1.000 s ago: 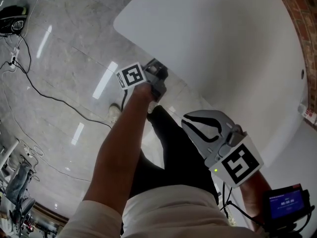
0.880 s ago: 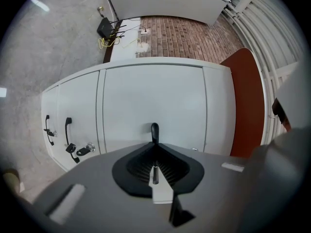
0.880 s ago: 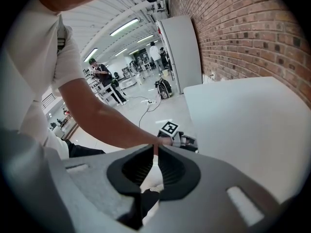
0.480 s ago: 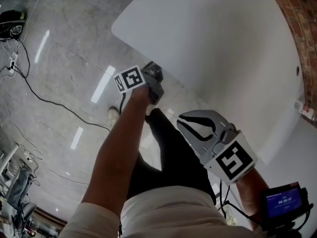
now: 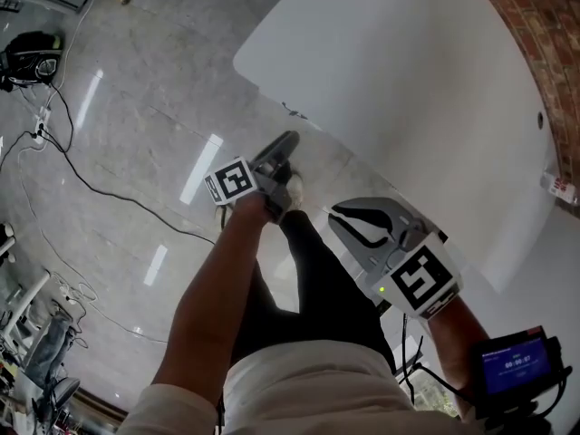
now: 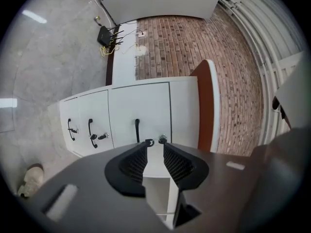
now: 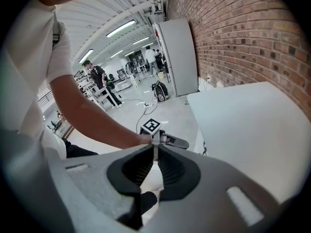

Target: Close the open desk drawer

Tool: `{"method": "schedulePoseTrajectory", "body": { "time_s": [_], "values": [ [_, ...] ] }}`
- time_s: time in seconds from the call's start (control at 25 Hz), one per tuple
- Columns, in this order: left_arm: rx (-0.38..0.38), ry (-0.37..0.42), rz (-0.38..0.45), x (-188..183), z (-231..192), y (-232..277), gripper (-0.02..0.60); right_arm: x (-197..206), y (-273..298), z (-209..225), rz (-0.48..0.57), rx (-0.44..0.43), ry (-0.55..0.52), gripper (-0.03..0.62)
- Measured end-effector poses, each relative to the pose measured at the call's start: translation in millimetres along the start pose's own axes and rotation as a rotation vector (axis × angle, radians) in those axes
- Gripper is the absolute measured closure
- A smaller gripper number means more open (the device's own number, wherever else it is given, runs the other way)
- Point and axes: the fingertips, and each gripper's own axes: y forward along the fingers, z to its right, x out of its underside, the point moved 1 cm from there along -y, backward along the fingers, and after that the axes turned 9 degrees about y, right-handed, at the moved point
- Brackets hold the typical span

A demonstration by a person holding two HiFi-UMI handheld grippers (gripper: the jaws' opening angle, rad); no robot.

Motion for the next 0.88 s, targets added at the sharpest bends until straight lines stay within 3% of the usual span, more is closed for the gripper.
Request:
{"method": "schedulePoseTrajectory", "body": {
  "time_s": [0.24, 0.4, 0.64, 0.76, 0.88],
  "values": [
    [0.040, 0.043, -0.023, -9, 51, -58, 0.496, -25, -4, -33, 0.045, 0.047, -0.014, 0.563],
    [0.059, 0.083, -0.045, -15, 95, -107, 0.574, -39, -8, -65, 0.065, 0.066, -0.017, 0.563],
    [0.060, 0.131, -0.133, -17, 158, -180, 0.578, -51, -20, -104, 0.099, 0.109, -0.018, 0.563],
    [0.094, 0.200, -0.139, -29, 197, -211, 0.578, -59, -23, -122, 0.117, 0.131, -0.026, 0.563],
    [0.118, 0.215, -0.148, -30, 226, -238, 0.578, -69, -25, -140, 0.132, 0.151, -0.042, 0.563]
  ]
}}
